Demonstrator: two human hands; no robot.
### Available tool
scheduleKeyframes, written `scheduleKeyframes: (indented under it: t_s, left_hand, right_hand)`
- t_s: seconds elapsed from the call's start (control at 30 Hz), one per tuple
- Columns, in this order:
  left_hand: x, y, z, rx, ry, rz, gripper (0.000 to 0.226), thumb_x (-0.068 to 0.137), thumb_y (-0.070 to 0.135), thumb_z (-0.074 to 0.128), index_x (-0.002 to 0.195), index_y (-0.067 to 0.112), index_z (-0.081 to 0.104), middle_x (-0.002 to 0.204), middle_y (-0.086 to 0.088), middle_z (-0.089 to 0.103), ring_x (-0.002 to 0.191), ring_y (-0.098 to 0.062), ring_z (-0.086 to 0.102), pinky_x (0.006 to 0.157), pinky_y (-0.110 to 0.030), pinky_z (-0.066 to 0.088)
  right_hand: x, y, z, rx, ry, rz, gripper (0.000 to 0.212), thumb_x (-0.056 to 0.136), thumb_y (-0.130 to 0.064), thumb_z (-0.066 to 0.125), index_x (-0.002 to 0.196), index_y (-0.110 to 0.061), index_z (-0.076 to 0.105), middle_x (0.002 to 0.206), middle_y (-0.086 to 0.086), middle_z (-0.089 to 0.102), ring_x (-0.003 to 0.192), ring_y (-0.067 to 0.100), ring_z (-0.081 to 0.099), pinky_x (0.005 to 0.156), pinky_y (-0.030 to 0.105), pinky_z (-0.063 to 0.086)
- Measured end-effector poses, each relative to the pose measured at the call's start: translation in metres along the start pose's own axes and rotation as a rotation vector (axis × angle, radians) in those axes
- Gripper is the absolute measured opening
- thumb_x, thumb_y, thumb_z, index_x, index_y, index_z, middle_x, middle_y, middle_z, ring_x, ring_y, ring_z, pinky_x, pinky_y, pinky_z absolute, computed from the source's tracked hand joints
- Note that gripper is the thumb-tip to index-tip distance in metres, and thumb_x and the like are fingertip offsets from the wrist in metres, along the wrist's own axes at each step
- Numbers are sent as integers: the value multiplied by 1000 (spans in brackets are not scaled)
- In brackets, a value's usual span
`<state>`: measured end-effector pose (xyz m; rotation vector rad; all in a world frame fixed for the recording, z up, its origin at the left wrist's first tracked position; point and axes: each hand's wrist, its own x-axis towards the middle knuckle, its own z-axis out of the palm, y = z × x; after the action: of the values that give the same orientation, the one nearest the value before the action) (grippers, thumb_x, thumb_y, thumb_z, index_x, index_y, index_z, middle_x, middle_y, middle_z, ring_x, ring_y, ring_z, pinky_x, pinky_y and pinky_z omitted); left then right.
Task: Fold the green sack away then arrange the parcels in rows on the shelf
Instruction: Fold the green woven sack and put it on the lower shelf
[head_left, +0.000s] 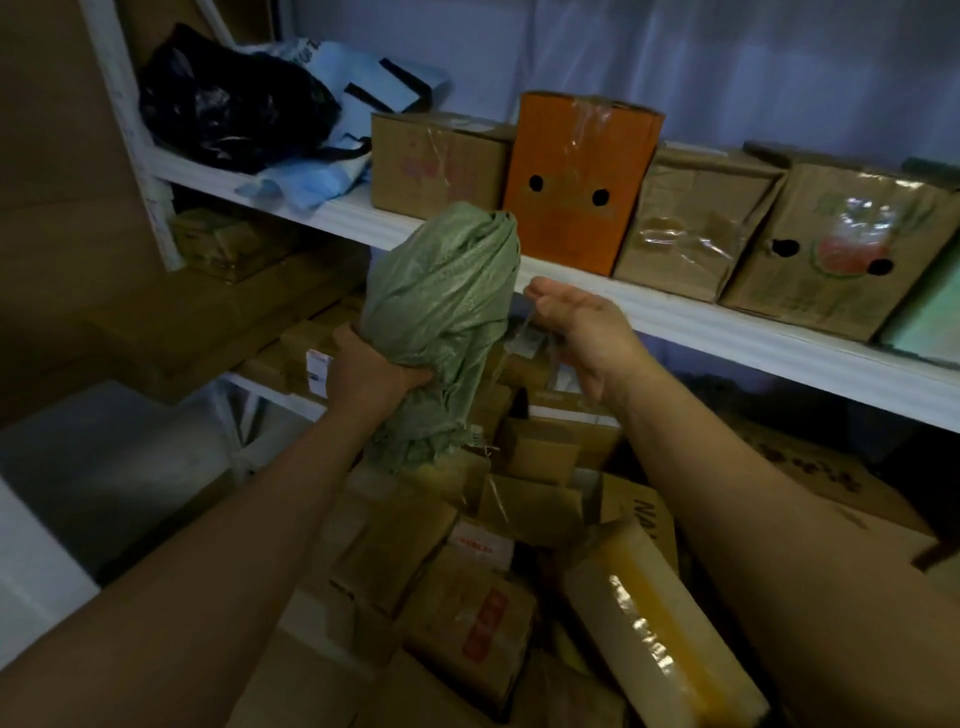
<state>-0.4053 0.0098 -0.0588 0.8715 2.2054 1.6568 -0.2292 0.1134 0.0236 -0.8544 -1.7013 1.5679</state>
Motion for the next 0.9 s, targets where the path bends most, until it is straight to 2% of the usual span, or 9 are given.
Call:
scheduleKeyframes:
  t_s: [0.1,0.17,0.3,0.43,0.53,0.63,0.7,0.8,0.9]
  left_hand:
    - [20,-27,4,30,28,34,128,34,67,80,139,10,32,139,-9,48,124,-26,51,102,-45,46]
    - [32,-41,6,32,89,65,129,37,76,73,141,13,28,143,-8,44,128,-26,47,105,-45,42]
    - [53,-44,6,41,197,125,116,61,62,74,149,14,15,148,-13,37,133,-29,41,111,-42,35]
    - [72,-70,15,-6,256,217,105,72,66,65,150,19,13,153,-7,33,138,-23,38,112,-46,34]
    - [72,-121,31,113,109,19,102,73,38,77,148,5,16,146,-21,37,132,-37,40,108,-52,36]
    - [63,-169,43,142,-111,-115,138,41,56,82,150,9,11,152,-16,28,139,-36,29,113,-51,29]
    - [64,-189,50,182,-205,-166,135,49,45,90,150,8,9,155,-14,22,142,-34,23,117,-44,22]
    - [77,-206,57,249,-367,-166,102,65,24,87,148,9,28,152,-10,34,137,-25,35,102,-20,26]
    - [85,-204,58,436,-523,-153,86,72,36,80,144,15,36,149,-5,40,132,-23,42,98,-22,33]
  right_hand:
    - [18,35,33,-7,-129,45,49,95,-13,52,142,-18,42,137,-1,52,124,17,48,94,27,45]
    - [27,53,51,7,-174,38,55,94,-13,54,144,-24,36,134,-6,50,120,15,49,86,21,46]
    - [47,74,74,30,-158,-52,57,92,-13,57,144,-24,36,135,-4,51,117,12,53,90,19,49]
    - [66,95,89,-22,-110,-37,50,92,-14,59,139,-19,42,118,-11,53,107,5,51,67,1,45]
    - [73,124,91,-58,-170,142,49,93,-17,57,139,-17,41,125,-7,53,104,6,51,78,9,46]
    - [79,159,92,-84,-193,273,61,90,-23,63,143,-20,35,141,-1,48,121,18,51,102,34,44]
    - [84,180,95,-120,-160,252,72,88,-23,65,148,-23,25,147,1,39,133,23,42,110,42,38]
    - [90,204,101,-575,-132,74,65,90,-29,61,146,-31,28,147,6,24,134,27,34,111,45,35]
    - [92,219,106,-1148,-103,-147,60,88,-41,59,142,-42,32,145,9,17,135,32,24,110,50,29]
